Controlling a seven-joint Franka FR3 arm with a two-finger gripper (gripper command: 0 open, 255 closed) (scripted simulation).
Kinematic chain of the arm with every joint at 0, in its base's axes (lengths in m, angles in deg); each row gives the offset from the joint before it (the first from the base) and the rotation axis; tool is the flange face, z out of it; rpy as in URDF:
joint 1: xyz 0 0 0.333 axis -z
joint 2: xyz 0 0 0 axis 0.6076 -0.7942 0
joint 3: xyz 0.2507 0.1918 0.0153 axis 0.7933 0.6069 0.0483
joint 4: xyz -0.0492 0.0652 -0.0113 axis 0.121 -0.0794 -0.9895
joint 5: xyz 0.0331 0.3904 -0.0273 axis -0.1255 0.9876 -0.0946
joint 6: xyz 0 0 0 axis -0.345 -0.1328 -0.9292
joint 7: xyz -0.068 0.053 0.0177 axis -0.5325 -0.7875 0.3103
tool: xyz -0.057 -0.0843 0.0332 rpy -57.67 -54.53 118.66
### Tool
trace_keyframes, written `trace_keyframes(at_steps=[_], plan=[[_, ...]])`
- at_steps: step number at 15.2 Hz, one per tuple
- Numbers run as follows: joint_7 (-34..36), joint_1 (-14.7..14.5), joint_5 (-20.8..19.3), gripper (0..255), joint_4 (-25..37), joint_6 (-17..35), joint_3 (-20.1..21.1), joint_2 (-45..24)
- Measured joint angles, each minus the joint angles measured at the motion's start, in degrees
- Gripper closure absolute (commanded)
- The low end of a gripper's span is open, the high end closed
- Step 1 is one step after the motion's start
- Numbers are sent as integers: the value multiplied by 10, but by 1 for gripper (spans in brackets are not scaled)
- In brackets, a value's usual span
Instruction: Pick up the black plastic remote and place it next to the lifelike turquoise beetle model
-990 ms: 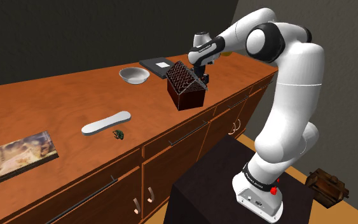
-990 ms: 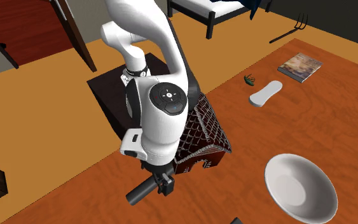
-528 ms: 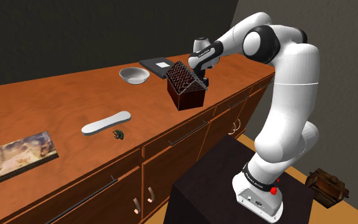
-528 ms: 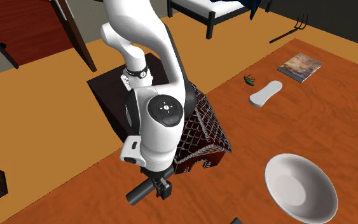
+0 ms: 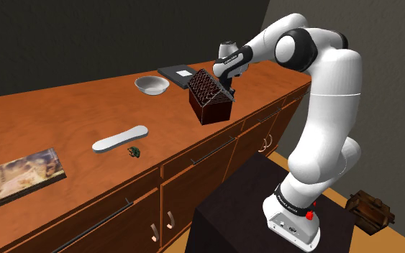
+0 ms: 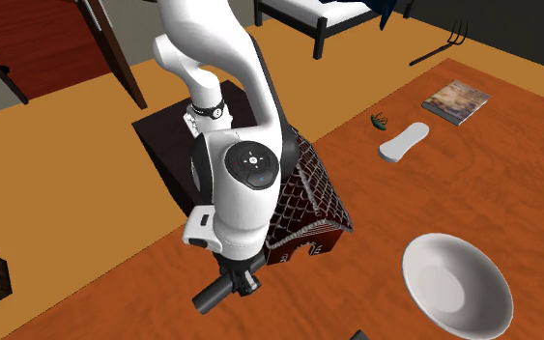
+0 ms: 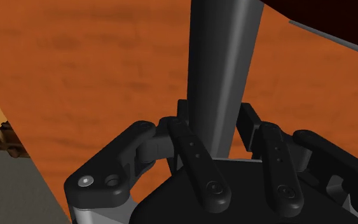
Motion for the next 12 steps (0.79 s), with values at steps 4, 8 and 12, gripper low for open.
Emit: trace_keyframes(at_steps=[4, 8, 12], plan=[[1, 0, -1, 255, -2, -3, 0, 2], [0, 0, 0, 255, -1, -4, 0, 1], [-4, 0, 2, 255, 4, -23, 0, 10]])
